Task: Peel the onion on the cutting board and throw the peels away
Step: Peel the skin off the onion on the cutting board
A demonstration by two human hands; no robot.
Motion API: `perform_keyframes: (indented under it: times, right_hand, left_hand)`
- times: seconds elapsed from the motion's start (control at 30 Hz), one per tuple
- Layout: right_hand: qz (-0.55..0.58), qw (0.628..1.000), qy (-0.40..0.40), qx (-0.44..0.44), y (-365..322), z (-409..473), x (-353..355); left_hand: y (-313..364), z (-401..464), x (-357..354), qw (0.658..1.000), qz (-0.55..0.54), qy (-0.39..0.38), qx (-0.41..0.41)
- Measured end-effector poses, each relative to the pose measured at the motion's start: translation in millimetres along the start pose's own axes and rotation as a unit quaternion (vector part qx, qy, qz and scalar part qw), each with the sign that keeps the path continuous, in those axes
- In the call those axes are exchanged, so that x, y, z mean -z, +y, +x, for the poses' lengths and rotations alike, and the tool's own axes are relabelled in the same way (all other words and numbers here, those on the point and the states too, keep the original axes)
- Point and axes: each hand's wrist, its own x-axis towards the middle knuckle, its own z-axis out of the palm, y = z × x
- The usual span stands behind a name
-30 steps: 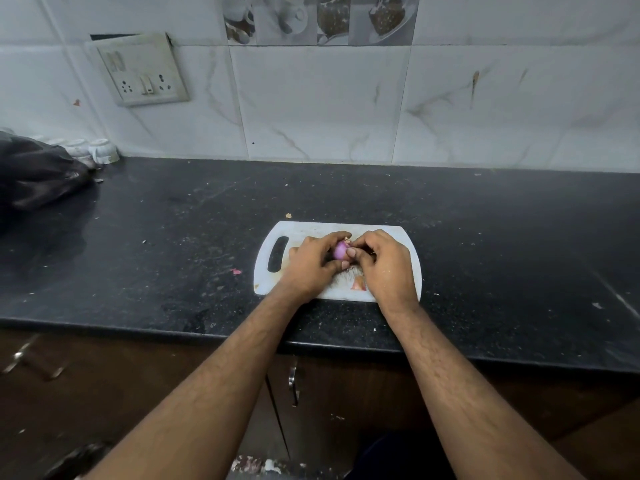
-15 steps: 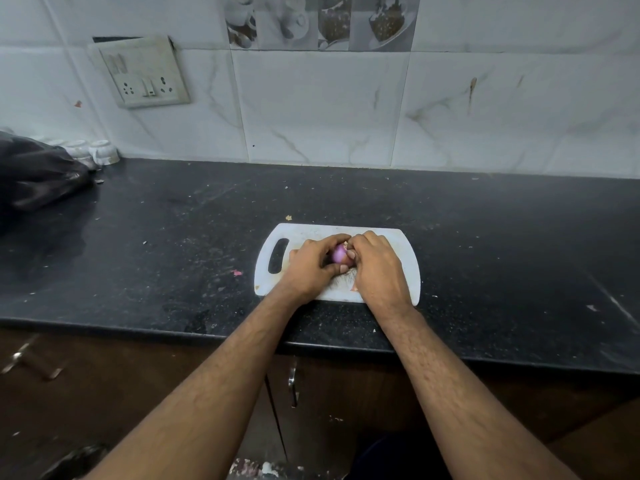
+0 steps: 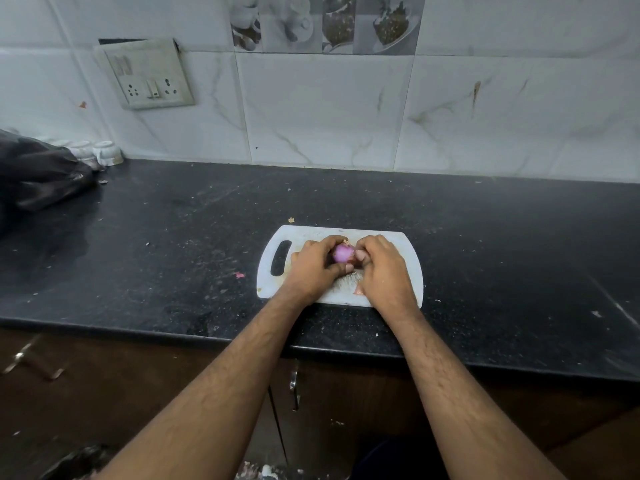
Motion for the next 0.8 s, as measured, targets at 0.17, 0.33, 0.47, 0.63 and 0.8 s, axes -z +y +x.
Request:
perform_keyframes:
  times: [0.17, 0.33, 0.47, 0.63, 0.8]
  right_hand:
    - [0.087, 0.986, 0.084, -0.119, 4.8, 3.3, 5.9]
    - [0.106, 0.992, 0.007, -0.066, -1.6, 2.8, 4.1]
    - [0.133, 0.986, 0.017, -0.094, -1.8, 1.6, 4.7]
    - [0.092, 0.992, 0.014, -0.08, -3.4, 0.2, 7.6]
    - [0.015, 0.992, 0.053, -0.118, 0.0, 3.4, 3.8]
  left_hand:
    - [-2.8, 3.0, -1.2, 1.0, -0.006, 0.012, 0.014]
    - [3.1, -4.1, 1.0, 0.999, -0.037, 0.019, -0.006]
    - [6.6, -9.1, 7.5, 0.997, -0.065, -0.013, -0.036]
    - [17.1, -16.7, 13.4, 0.995, -0.087, 0.026, -0.049]
    - [19.2, -19.8, 12.2, 0.993, -0.102, 0.065, -0.013]
